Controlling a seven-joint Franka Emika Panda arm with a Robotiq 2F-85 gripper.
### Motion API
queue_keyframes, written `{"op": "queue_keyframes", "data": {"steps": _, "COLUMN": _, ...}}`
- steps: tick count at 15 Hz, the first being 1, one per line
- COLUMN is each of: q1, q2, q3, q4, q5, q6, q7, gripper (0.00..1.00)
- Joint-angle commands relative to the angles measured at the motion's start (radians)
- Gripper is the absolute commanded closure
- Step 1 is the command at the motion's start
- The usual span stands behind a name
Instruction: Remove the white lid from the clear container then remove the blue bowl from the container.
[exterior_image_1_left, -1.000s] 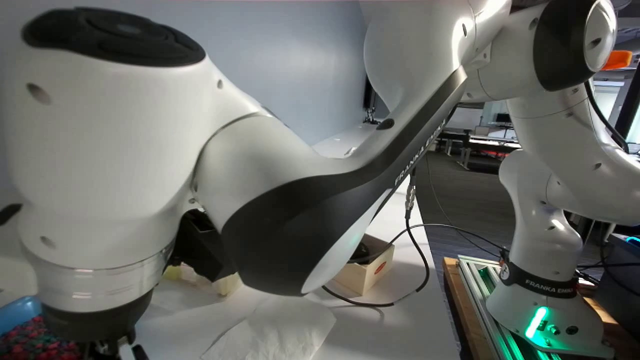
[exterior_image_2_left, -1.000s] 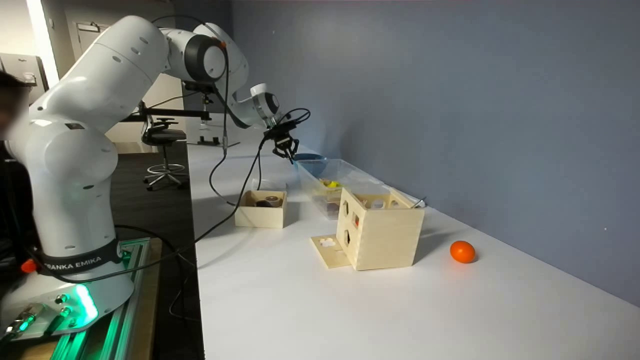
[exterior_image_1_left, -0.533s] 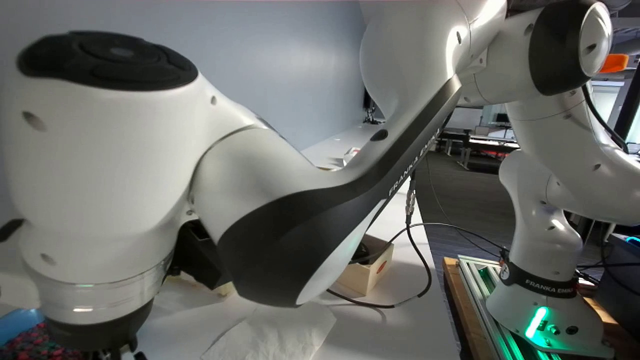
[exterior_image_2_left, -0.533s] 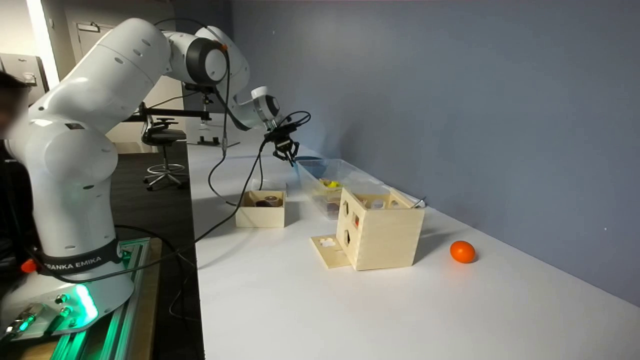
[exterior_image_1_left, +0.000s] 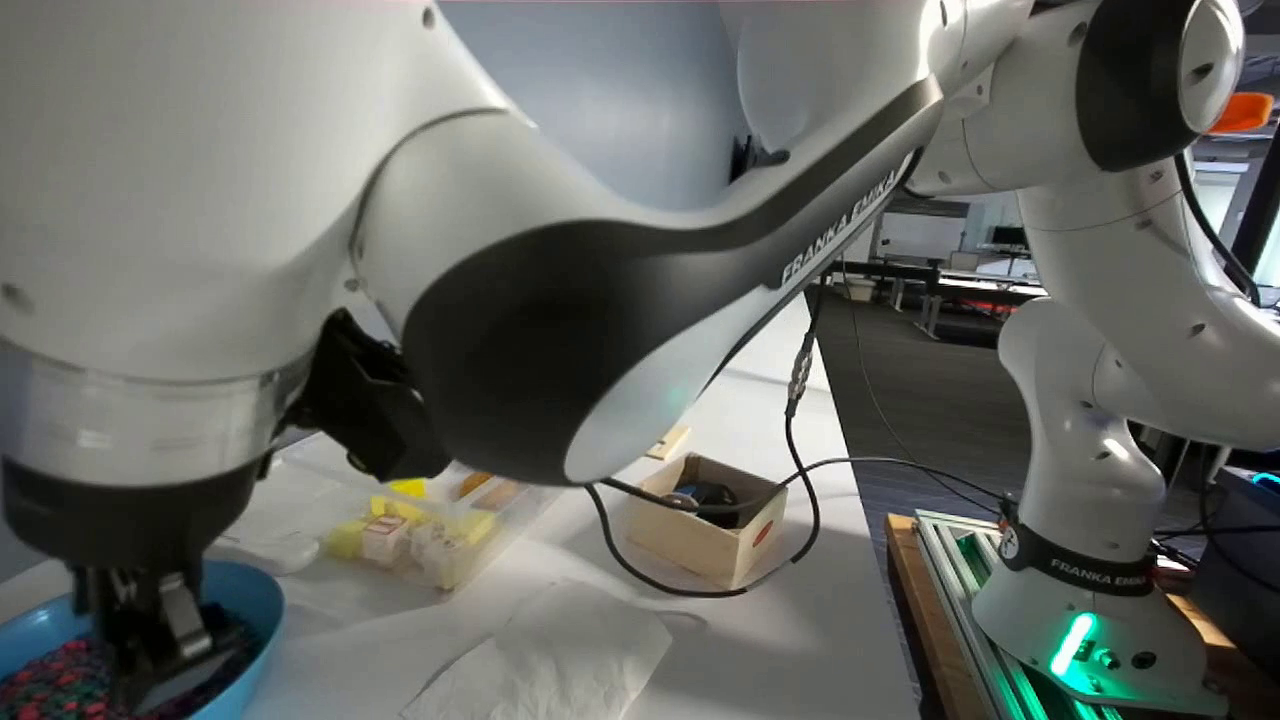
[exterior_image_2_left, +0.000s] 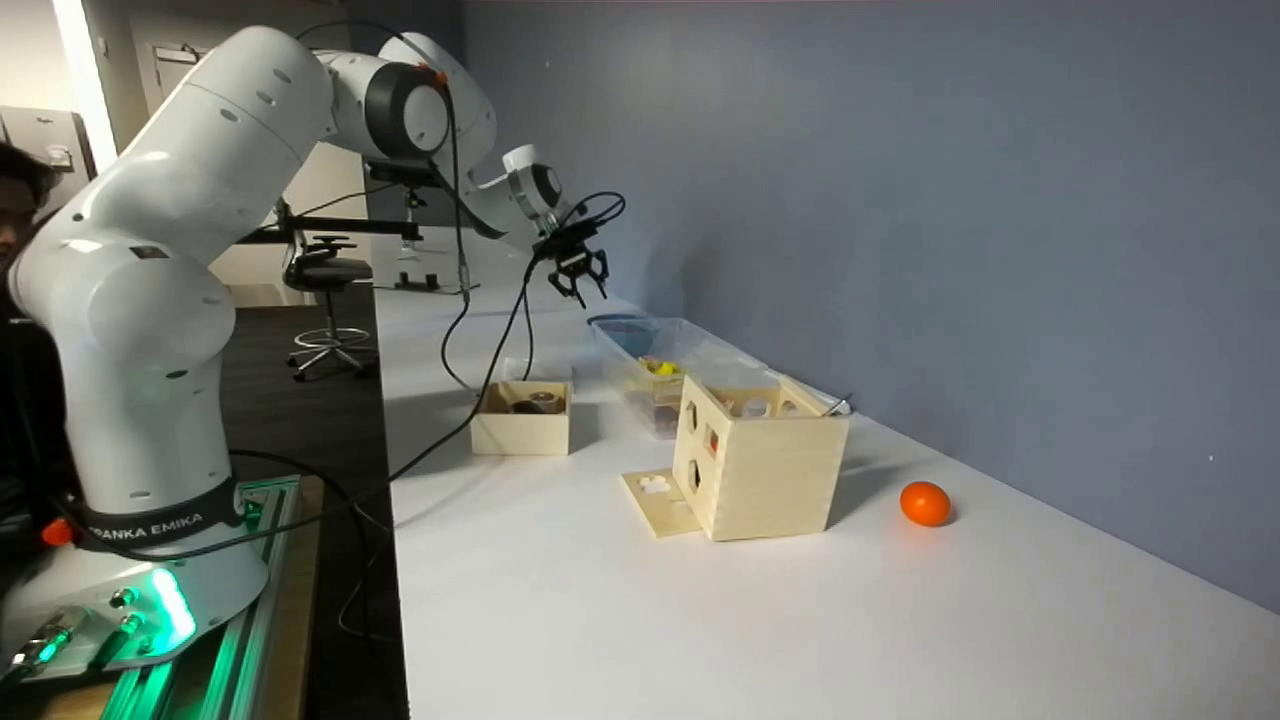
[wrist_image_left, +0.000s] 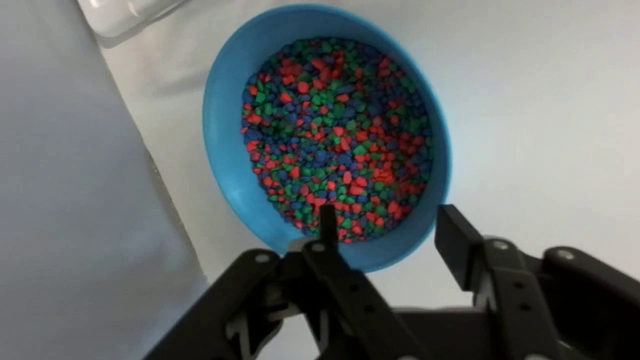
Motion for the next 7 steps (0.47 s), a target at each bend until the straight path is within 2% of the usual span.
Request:
{"op": "queue_keyframes", "data": {"steps": 1, "q1": -0.005, "q2": -0.101, "q3": -0.022, "q4": -0.055, "q5": 0.016, "q6": -0.049, "q7": 0.130, "gripper": 0.13}}
{"op": "queue_keyframes", "data": {"steps": 3, "q1": -0.011, "q2": -0.152, "q3": -0.045, "q4": -0.094, "q5": 0.004, "q6": -0.098, "q7": 0.214, "gripper": 0.02}}
{"op": "queue_keyframes", "data": {"steps": 6, "q1": -0.020, "q2": -0.204, "q3": -0.074, "q4": -0.144, "q5": 0.014, "q6": -0.150, "q7": 0.345, "gripper": 0.00}}
{"op": "queue_keyframes", "data": {"steps": 7, "q1": -0.025, "q2": -0.203, "q3": -0.075, "q4": -0.147, "q5": 0.006, "q6": -0.110, "q7": 0.362, "gripper": 0.00}}
